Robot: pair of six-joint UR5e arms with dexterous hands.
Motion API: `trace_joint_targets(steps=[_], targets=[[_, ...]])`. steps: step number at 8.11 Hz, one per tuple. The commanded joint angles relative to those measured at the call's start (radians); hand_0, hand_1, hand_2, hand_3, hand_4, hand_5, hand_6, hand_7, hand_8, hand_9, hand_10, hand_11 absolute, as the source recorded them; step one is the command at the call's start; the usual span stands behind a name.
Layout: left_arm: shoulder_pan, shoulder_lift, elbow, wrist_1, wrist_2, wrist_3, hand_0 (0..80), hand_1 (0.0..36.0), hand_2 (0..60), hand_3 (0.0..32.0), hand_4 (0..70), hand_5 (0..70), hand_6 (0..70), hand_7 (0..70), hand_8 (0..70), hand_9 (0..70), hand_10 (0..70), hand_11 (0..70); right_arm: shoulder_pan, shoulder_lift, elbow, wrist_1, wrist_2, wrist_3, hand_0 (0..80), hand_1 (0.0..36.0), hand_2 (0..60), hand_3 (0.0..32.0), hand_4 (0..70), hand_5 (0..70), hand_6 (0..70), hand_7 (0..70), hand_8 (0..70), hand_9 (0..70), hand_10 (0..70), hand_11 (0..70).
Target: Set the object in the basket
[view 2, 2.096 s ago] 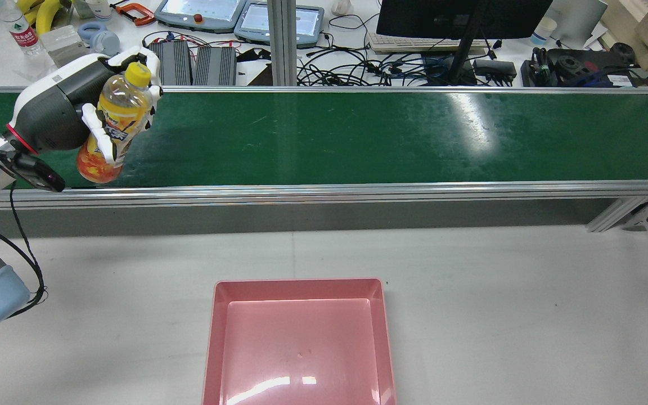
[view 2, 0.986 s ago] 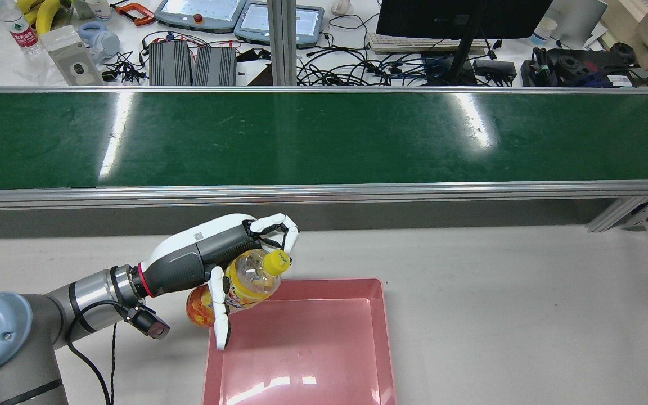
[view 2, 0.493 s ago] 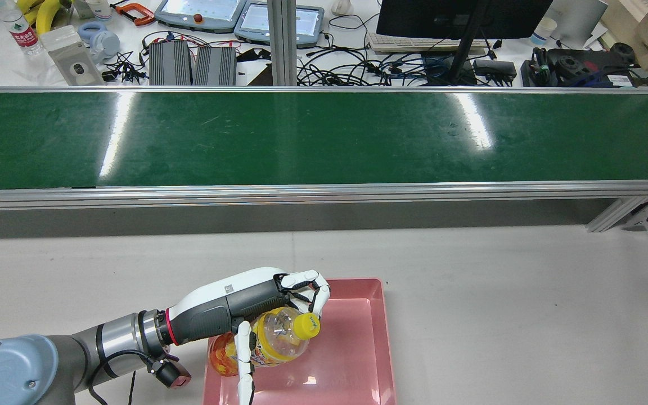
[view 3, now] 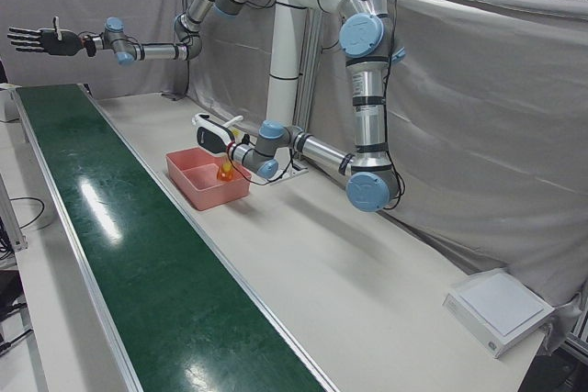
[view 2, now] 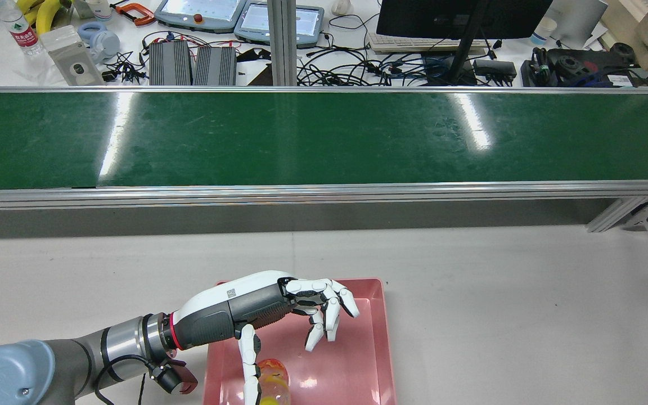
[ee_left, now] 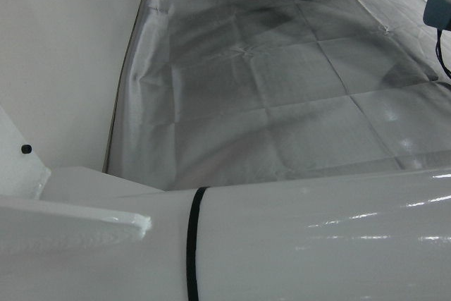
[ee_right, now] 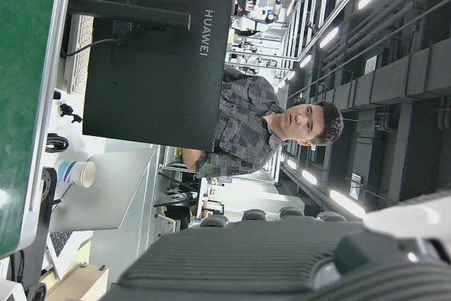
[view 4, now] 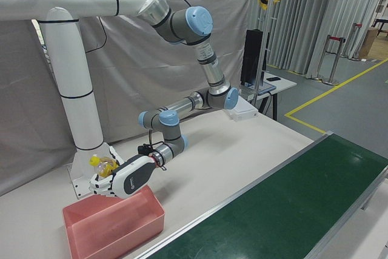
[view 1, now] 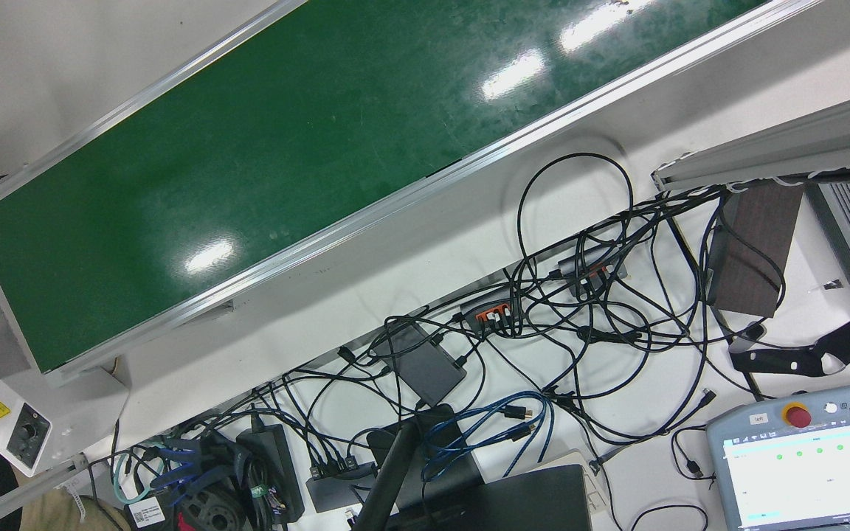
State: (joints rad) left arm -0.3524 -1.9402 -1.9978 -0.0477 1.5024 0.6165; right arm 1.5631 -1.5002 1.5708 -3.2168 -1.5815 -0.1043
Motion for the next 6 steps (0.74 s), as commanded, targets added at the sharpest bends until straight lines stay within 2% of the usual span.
trace_joint_targets(steps=[1,2,3,4,5,6], targets=[[0.0,0.007,0.002,-0.07,0.002,-0.007,52.8,0.0,0.0,7.4,14.3,32.0,5.0,11.2,11.1,15.4,14.4,21.7,0.0,0.0,0.0,0.0,0.0,0.0,0.0,0.0,0.0,0.0,0.0,0.0,0.0,0.0,0.0,0.0,0.0,0.0],[0.004,0.009,0.005,-0.098,0.002,-0.006,52.6,0.0,0.0,7.6,13.2,21.4,4.6,8.2,5.7,7.5,10.2,15.7,0.0,0.0,0.0,0.0,0.0,0.0,0.0,0.0,0.0,0.0,0.0,0.0,0.0,0.0,0.0,0.0,0.0,0.0],[0.004,0.009,0.005,-0.112,0.002,-0.008,53.0,0.0,0.0,7.6,11.5,15.8,4.8,6.7,2.0,2.2,8.2,13.0,0.0,0.0,0.0,0.0,0.0,0.0,0.0,0.0,0.0,0.0,0.0,0.0,0.0,0.0,0.0,0.0,0.0,0.0],[0.004,0.007,0.007,-0.119,0.002,-0.021,53.2,0.0,0.0,7.8,11.1,13.9,4.7,6.3,0.9,0.8,7.6,12.1,0.0,0.0,0.0,0.0,0.0,0.0,0.0,0.0,0.0,0.0,0.0,0.0,0.0,0.0,0.0,0.0,0.0,0.0],[0.003,0.007,0.007,-0.127,-0.001,-0.05,53.0,0.0,0.0,6.6,11.7,14.4,4.7,6.3,1.1,1.0,7.0,11.2,0.0,0.0,0.0,0.0,0.0,0.0,0.0,0.0,0.0,0.0,0.0,0.0,0.0,0.0,0.0,0.0,0.0,0.0],[-0.01,0.007,0.007,-0.127,-0.007,-0.084,53.0,0.6,0.0,5.0,13.5,16.9,5.2,6.9,3.2,4.1,7.1,11.3,0.0,0.0,0.0,0.0,0.0,0.0,0.0,0.0,0.0,0.0,0.0,0.0,0.0,0.0,0.0,0.0,0.0,0.0]])
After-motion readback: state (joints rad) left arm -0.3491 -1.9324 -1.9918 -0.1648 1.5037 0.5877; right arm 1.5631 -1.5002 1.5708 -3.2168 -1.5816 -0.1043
